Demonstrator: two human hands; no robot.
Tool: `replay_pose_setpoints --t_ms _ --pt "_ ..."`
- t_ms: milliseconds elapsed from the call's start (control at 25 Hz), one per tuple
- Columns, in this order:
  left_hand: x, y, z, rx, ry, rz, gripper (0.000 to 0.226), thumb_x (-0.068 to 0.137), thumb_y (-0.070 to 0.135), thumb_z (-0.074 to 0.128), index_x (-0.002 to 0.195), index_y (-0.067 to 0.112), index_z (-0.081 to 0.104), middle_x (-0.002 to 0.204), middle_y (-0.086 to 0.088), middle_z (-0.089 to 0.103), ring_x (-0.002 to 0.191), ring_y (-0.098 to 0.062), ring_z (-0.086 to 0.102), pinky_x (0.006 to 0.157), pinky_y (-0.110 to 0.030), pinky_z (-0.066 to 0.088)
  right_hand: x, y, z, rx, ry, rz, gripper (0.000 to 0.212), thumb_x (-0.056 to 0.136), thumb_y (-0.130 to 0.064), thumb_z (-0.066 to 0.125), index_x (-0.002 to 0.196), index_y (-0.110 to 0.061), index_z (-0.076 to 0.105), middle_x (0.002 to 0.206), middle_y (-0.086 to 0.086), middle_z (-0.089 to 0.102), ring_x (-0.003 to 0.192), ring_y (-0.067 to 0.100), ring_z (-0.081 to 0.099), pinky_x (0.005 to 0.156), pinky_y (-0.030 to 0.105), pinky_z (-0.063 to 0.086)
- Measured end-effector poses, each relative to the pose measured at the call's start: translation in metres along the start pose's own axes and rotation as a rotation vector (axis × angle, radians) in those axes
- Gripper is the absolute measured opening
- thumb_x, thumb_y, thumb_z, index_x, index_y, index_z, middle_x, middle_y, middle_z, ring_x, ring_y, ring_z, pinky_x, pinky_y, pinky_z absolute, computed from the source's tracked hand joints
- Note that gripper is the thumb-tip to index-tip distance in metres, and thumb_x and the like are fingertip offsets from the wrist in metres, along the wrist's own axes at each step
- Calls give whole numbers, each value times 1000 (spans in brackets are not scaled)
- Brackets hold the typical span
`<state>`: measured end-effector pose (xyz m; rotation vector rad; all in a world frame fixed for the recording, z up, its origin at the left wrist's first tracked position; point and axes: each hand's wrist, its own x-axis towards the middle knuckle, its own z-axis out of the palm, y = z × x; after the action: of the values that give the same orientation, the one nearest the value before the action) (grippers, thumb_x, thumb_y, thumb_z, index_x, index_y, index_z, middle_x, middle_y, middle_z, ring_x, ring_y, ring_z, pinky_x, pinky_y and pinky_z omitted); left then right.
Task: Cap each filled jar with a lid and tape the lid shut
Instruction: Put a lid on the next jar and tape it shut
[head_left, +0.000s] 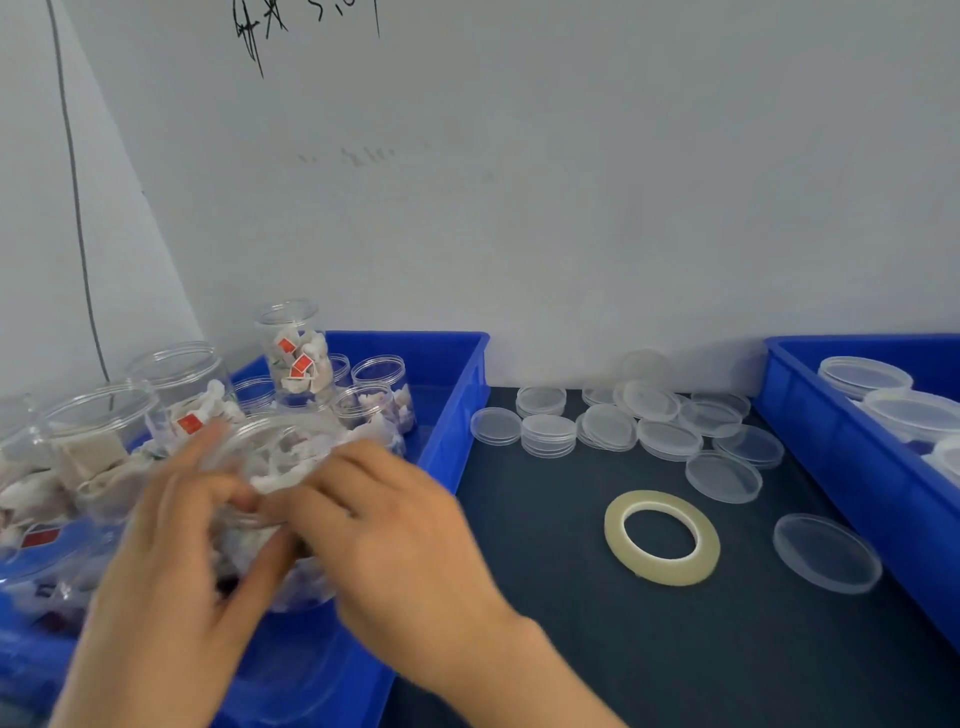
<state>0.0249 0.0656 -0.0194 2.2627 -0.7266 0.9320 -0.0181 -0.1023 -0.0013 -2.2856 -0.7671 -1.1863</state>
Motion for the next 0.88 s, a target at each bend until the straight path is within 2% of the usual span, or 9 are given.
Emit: replay_pose_setpoints --t_ms 80,160,280,400,480,560,680,800,880 --pt "11 51 13 -225 2 37 29 80 32 75 98 30 52 144 2 50 126 -24 54 86 -44 50 -22 21 -27 -64 106 14 24 88 -7 57 109 -9 70 102 4 64 100 22 54 90 34 46" --pt "12 83 44 -371 -63 -18 23 83 54 61 92 38 47 143 22 46 124 -7 53 85 -32 50 -51 47 -50 -31 170 203 35 88 -22 66 122 -14 63 122 -1 57 118 15 53 97 30 44" --pt "6 112 105 -577 -204 -156 29 83 47 61 102 26 56 123 41 46 116 13 49 92 -27 52 -100 88 -68 219 86 607 82 78 -38 79 147 -26 36 143 -12 44 134 8 46 106 22 40" --pt "-6 125 157 -583 -323 -164 29 87 31 69 109 14 58 114 39 42 109 26 41 93 -15 47 -140 118 -62 358 -10 841 104 68 -38 82 151 -36 19 138 -26 48 130 1 48 105 30 46" --pt "-13 125 177 -615 -351 -135 34 87 27 71 113 10 57 116 33 43 111 22 43 91 -19 49 -159 131 -51 389 47 884 104 65 -23 86 147 -39 23 134 -26 50 130 5 49 102 30 49" --pt "-15 119 190 -685 -347 -137 34 86 24 73 112 10 58 119 23 52 120 8 49 94 -29 52 -170 138 -41 365 98 875 100 64 -15 88 142 -42 32 134 -21 51 130 9 51 98 27 51" --pt "-14 106 201 -863 -369 -191 33 84 30 75 108 14 59 120 18 58 123 -6 55 97 -34 54 -173 146 -34 348 106 886 97 64 -19 89 139 -46 34 129 -18 53 120 9 59 87 21 53" --pt "-2 97 217 -1115 -382 -338 30 92 46 58 115 28 59 122 18 63 119 -8 61 92 -30 55 -174 157 -35 366 99 898 100 63 -25 90 142 -43 30 125 -23 54 120 4 57 86 12 48" --pt "12 89 242 -1101 -379 -454 21 101 31 53 121 34 55 126 13 64 121 -11 60 95 -27 53 -175 163 -36 360 99 900 101 62 -29 90 140 -47 30 124 -24 54 120 3 56 89 12 47"
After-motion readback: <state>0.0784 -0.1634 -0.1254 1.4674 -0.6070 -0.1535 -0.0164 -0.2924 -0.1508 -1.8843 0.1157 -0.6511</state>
